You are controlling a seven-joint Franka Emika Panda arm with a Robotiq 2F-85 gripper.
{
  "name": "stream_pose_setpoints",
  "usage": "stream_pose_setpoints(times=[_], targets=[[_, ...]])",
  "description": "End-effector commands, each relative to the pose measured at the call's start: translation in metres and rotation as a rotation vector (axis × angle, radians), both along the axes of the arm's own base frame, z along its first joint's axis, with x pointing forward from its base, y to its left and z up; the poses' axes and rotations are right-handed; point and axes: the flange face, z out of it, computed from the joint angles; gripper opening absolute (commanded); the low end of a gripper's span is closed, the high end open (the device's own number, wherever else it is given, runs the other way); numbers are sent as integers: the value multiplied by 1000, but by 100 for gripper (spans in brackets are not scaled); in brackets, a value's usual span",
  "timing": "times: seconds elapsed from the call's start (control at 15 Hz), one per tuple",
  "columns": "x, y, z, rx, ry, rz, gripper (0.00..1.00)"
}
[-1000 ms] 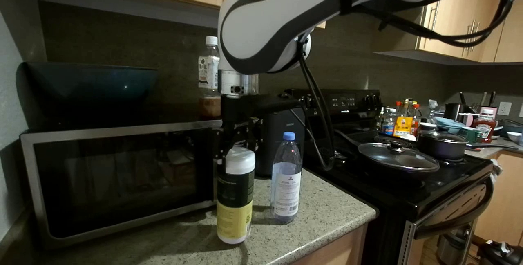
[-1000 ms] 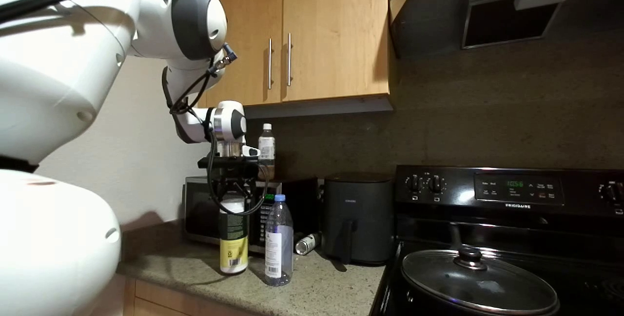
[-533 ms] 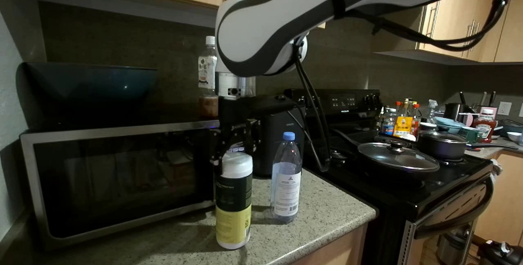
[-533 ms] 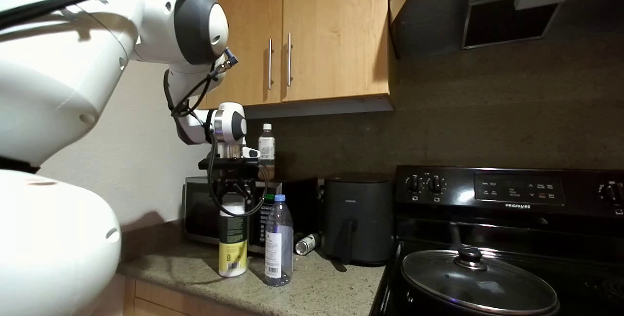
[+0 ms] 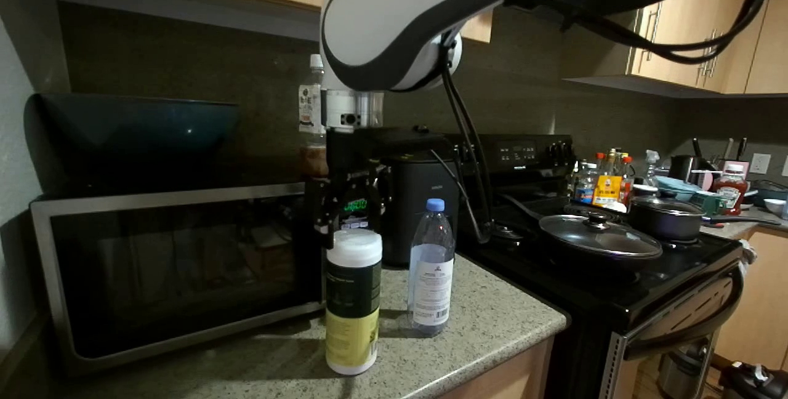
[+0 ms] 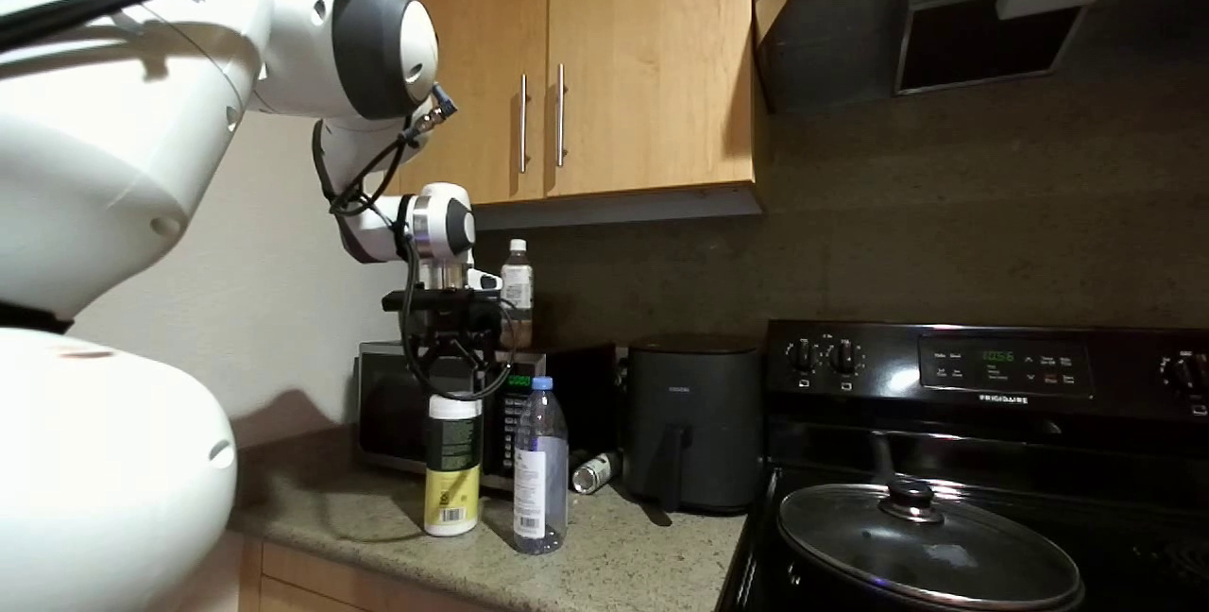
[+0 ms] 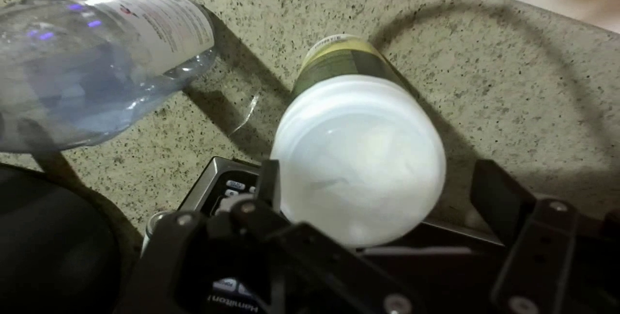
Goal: Swap around the green bottle and the water bottle
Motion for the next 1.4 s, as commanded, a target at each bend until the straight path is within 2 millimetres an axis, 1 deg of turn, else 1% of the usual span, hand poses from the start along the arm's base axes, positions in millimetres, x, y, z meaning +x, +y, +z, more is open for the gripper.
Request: stream_pose_setpoints(times=[0.0, 0.13, 0.33, 0.53, 0.67, 0.87, 1.13, 1.2, 1.27, 1.33], targets=[[-22, 3, 40, -67, -26, 13, 100], [-31, 6, 58, -98, -46, 29, 100], [-51, 7, 81, -137, -44, 26, 100], [-76, 0, 97, -170, -18, -16, 100], [-92, -7, 103, -181, -2, -61, 100], [-116, -19, 103, -176, 2, -138, 100], [-146, -43, 90, -182, -43, -221, 100], [-150, -46, 88, -177, -47, -233, 100], [-129, -32, 94, -192, -18, -193, 100], [-135, -37, 90, -193, -24, -201, 100]])
